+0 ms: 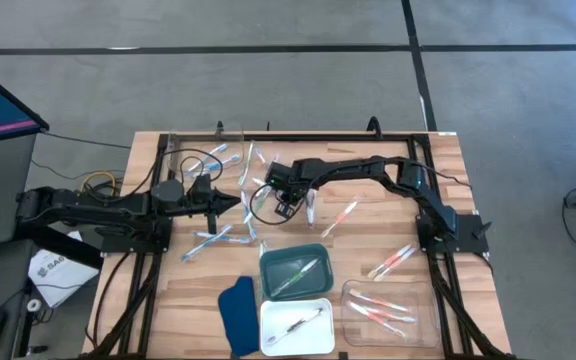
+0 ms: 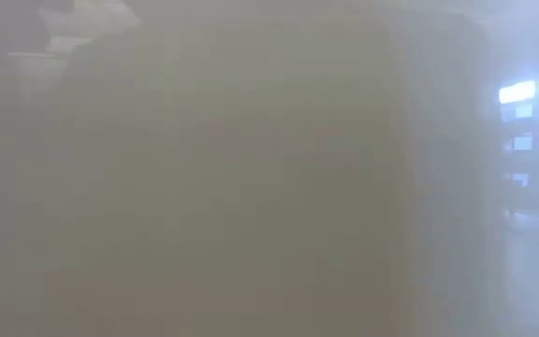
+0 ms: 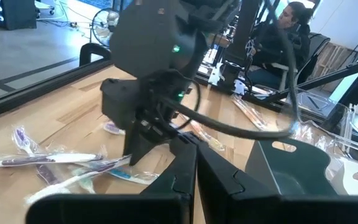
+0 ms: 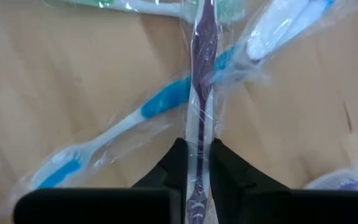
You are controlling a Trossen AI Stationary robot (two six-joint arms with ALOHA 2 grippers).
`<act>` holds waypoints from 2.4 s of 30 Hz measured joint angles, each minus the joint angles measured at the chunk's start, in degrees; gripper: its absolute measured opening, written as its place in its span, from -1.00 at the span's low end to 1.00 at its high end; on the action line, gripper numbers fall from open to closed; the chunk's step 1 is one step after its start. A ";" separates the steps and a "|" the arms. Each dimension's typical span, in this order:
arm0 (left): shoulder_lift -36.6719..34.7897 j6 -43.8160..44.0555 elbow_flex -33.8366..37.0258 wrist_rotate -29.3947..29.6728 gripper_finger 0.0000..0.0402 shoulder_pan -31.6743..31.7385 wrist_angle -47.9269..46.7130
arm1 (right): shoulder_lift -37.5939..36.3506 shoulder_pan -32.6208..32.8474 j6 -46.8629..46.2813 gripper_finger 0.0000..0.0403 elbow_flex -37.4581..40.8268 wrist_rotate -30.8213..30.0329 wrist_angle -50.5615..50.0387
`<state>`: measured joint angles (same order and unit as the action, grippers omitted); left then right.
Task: Pick & Place Toothbrushes
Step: Put the purple toothbrush into the white bin
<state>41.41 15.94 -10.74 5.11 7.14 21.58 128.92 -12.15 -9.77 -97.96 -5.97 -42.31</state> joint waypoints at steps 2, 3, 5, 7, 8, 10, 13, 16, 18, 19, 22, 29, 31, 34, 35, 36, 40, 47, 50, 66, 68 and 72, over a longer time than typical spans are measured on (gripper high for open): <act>0.00 0.00 0.00 -0.59 -0.96 -0.01 0.00 | -0.48 0.64 0.53 -0.85 -1.00 -1.47 -1.86; 0.00 0.00 0.00 -0.59 -0.96 -0.02 0.00 | -0.88 0.99 0.80 -0.93 -1.49 -2.30 -2.74; 0.00 0.00 0.00 -0.59 -0.96 -0.02 -0.02 | -1.54 1.65 0.80 -0.99 -2.70 -4.59 -3.40; 0.00 0.00 0.00 -0.59 -0.96 -0.02 -0.02 | -3.14 2.19 0.80 -1.00 -2.84 -6.63 -5.49; 0.00 0.00 0.00 -0.59 -0.96 -0.02 -0.04 | -3.79 2.47 0.82 -1.00 -3.19 -7.46 -4.85; 0.00 0.01 0.01 -1.00 -0.96 -0.02 -0.04 | -5.70 2.51 0.80 -1.00 -3.23 -8.32 -5.60; 0.00 0.01 0.02 -2.02 -0.96 -0.02 -0.05 | -8.65 3.01 1.63 -1.00 -3.16 -9.33 -6.95; 0.00 0.59 0.02 -2.54 -0.96 -0.08 -0.09 | -12.10 3.50 4.64 -1.00 -3.16 -9.32 -8.50; 0.00 0.84 0.02 -2.52 -0.96 -0.32 -0.07 | -14.55 4.29 7.62 -0.99 -3.19 -9.34 -9.76; 0.00 0.85 0.02 -2.51 -0.96 -0.47 -0.09 | -15.75 4.80 9.39 -0.99 -3.19 -9.32 -10.48; 0.00 0.87 0.02 -2.52 -0.96 -1.26 -0.09 | -18.98 7.00 13.89 -0.99 -3.01 -9.29 -12.27; 0.00 1.03 0.02 -2.49 -0.96 -2.08 -0.04 | -23.93 15.39 20.38 -0.99 -2.99 -9.07 -14.95; 0.00 1.05 0.02 -2.48 -0.96 -2.08 -0.02 | -24.61 18.23 20.91 -0.99 -2.97 -8.95 -15.53; 0.00 1.05 0.02 -2.47 -0.96 -2.08 0.05 | -24.78 22.46 20.89 -0.99 -2.97 -8.81 -15.86; 0.00 1.05 0.02 -2.46 -0.96 -2.08 0.22 | -24.70 23.90 20.87 -0.99 -2.97 -8.71 -15.93; 0.00 1.05 0.02 -2.46 -0.96 -2.08 0.43 | -24.68 25.25 20.56 -0.99 -2.95 -8.70 -15.99; 0.00 1.05 0.02 -2.43 -0.96 -2.08 2.21 | -24.01 30.46 19.07 -0.99 -2.98 -7.39 -15.34; 0.00 3.13 0.02 -4.17 -0.96 -2.03 5.52 | -21.01 38.06 12.47 -0.99 -2.99 -6.77 -13.56; 0.00 5.32 0.02 -6.22 -0.96 -2.08 5.60 | -18.14 40.78 12.26 -0.99 -2.90 -4.79 -10.92; 0.00 8.49 0.02 -1.90 -0.96 -18.49 7.52 | -13.23 48.25 5.55 -0.98 -3.54 0.92 0.03; 0.00 8.52 0.02 0.25 -0.96 -21.01 7.96 | -13.31 48.24 0.40 -0.98 -3.56 0.23 0.77; 0.00 8.59 0.02 4.87 -0.96 -25.88 8.10 | -13.31 47.35 -11.51 -0.98 -3.56 -0.05 0.76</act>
<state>41.41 24.53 -10.72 9.98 -18.74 29.68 115.61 35.21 -21.28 -101.51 -6.02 -41.55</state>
